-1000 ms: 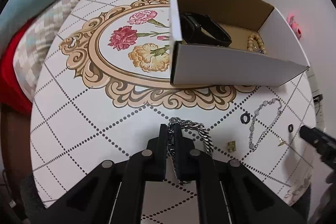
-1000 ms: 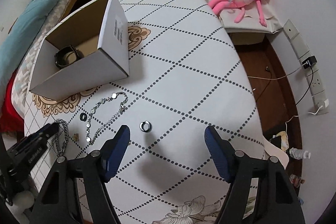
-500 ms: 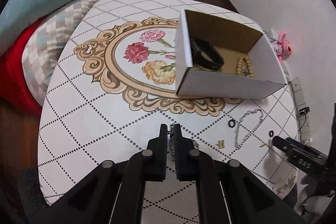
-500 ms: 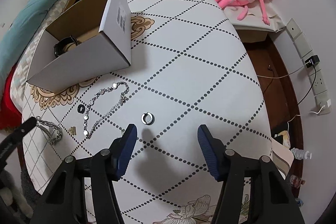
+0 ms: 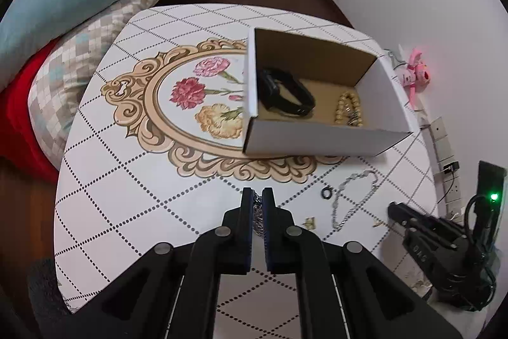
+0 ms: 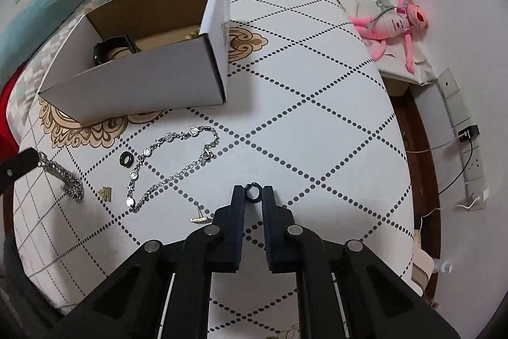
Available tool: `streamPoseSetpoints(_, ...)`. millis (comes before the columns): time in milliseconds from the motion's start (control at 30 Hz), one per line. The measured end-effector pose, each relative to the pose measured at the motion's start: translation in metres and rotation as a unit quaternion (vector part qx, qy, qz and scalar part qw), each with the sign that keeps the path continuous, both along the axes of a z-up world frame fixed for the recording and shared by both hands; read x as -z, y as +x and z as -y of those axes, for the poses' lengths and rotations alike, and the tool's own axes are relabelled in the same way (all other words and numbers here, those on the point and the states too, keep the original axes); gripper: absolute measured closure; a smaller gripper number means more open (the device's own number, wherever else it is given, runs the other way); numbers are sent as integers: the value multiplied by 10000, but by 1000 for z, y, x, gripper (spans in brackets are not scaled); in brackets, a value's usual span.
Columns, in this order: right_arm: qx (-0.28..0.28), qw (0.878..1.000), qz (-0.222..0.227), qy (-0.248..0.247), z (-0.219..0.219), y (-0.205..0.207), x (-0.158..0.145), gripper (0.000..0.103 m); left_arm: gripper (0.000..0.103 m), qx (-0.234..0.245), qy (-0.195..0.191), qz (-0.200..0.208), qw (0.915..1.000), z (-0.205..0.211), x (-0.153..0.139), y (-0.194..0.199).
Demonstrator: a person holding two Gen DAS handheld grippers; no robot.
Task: Organize jewelry
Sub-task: 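Grasp the thick silver link chain with the left gripper and lift it, then grasp a black ring with the right gripper while the left gripper holds the silver chain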
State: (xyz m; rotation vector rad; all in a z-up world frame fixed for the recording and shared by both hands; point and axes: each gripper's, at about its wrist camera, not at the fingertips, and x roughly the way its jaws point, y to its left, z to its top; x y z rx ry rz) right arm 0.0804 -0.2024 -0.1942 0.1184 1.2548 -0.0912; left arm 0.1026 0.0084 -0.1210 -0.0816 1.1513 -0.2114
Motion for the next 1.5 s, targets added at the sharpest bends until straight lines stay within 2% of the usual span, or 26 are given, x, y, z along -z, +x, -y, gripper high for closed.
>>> streamPoseSetpoints(33,23,10000,-6,76,0,0,0,94,100,24,-45,18,10000,1,-4,0)
streamPoseSetpoints(67,38,9999,35,146,0,-1,-3,103,100,44,-85,39,9999,2,-8,0)
streamPoseSetpoints(200,39,9990,141,411,0,-2,-18,103,100,135,-322,136,9993,6,-26,2)
streamPoseSetpoints(433,228,9931,508,1028,11,-3,-46,103,100,189,-476,390,9979,9,-53,6)
streamPoseSetpoints(467,221,9924,503,1105,13,-1,-46,103,100,188,-478,385,9979,10,-53,7)
streamPoseSetpoints(533,144,9896,188,1417,10,7,-38,99,100,187,-465,364,9981,11,-50,8)
streamPoseSetpoints(600,17,9897,52,1428,7,13,-30,83,100,174,-449,322,9983,9,-46,7)
streamPoseSetpoints(633,-68,9901,71,1400,1,13,-27,70,100,160,-418,286,9986,8,-42,6)
streamPoseSetpoints(667,-153,9900,66,1398,-3,12,-25,68,100,147,-386,258,9988,7,-39,5)
streamPoseSetpoints(867,-698,9929,-38,964,-37,8,-11,68,100,28,-256,-18,9997,-3,-12,0)
streamPoseSetpoints(967,-866,9949,-163,490,-51,5,1,70,100,-11,-231,-97,9997,-8,-5,-3)
streamPoseSetpoints(1000,-941,9951,-40,310,-56,2,0,72,100,-26,-235,-112,9997,-9,-3,-3)
streamPoseSetpoints(1067,-1014,9948,-1,18,-62,-1,2,91,102,-37,-248,-124,9996,-10,-2,-3)
streamPoseSetpoints(1100,-1019,9948,30,-63,-63,-2,2,91,102,-38,-255,-122,9996,-10,-2,-4)
streamPoseSetpoints(1267,-866,9959,65,241,-53,-4,-2,91,103,15,-344,-36,9994,-7,-12,-5)
streamPoseSetpoints(1500,-530,9943,462,799,-20,-2,-52,91,100,-86,-795,90,9968,-22,-34,-5)
